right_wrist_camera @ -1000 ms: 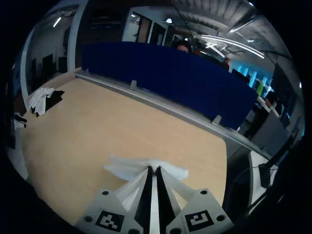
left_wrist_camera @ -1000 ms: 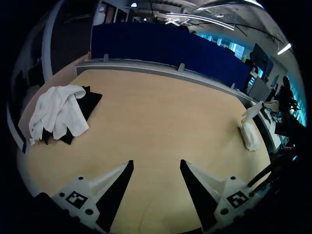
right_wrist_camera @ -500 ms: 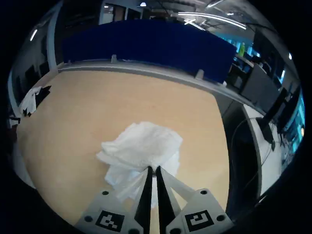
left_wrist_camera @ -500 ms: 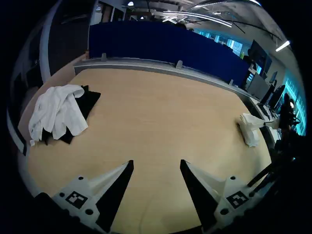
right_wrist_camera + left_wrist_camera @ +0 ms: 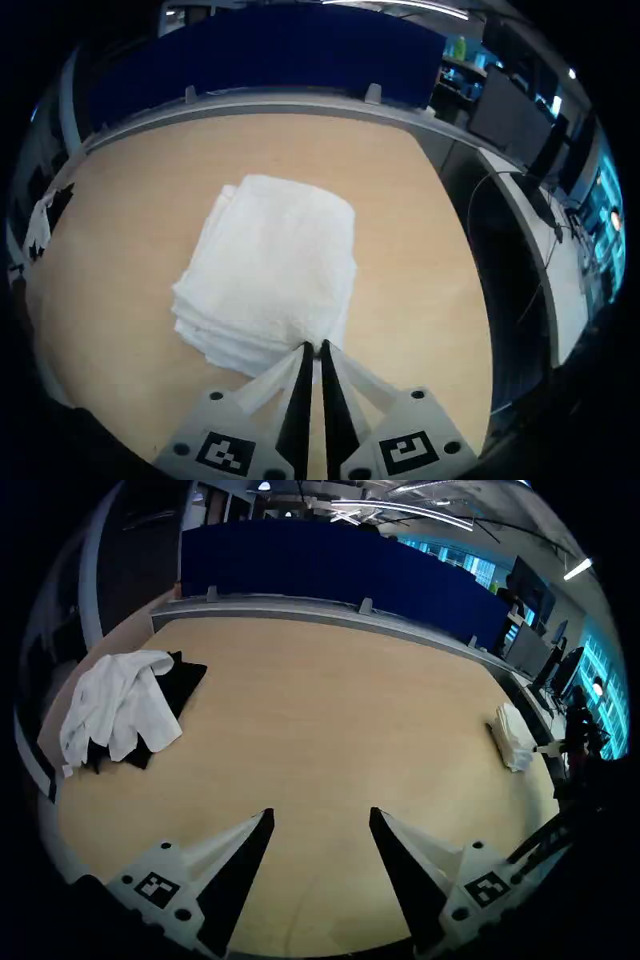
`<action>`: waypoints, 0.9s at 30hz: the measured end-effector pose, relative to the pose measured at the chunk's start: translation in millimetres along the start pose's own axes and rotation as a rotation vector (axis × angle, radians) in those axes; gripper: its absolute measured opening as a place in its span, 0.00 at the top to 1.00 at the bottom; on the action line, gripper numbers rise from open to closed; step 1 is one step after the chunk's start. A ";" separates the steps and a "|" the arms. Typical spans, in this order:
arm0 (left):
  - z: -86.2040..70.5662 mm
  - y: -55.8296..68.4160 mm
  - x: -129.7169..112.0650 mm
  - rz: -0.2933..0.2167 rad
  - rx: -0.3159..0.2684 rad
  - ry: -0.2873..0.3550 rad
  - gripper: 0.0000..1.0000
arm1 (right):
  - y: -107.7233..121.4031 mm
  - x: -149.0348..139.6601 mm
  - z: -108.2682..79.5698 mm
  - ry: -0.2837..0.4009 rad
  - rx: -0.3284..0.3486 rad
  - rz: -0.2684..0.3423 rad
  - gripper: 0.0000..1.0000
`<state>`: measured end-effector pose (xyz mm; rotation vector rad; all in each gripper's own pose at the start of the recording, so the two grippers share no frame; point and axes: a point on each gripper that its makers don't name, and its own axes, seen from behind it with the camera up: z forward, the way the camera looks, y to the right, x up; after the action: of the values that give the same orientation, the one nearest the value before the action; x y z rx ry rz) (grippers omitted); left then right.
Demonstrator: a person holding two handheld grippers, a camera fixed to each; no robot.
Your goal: Fold towel
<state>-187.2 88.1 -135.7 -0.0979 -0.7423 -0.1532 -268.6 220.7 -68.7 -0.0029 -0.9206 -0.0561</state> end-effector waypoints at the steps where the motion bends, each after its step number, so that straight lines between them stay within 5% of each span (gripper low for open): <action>1: -0.2 0.0 -0.4 0.000 0.000 0.000 0.12 | 1.4 -1.5 2.3 -0.008 -0.007 0.003 0.93; 14: -8.6 3.0 -3.7 -0.001 -0.005 0.004 0.12 | 6.2 -4.1 11.9 -0.024 -0.055 0.000 0.91; 25: -10.2 3.3 -0.3 -0.002 -0.010 0.016 0.12 | 22.3 -3.7 -6.2 0.041 -0.153 0.003 0.57; 27: -10.0 3.1 0.1 -0.003 -0.011 0.018 0.12 | 23.6 -3.1 -9.8 0.053 -0.164 0.008 0.42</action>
<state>-179.8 89.7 -143.0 -0.1058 -0.7241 -0.1608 -261.5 244.1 -76.5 -0.1561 -0.8614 -0.1236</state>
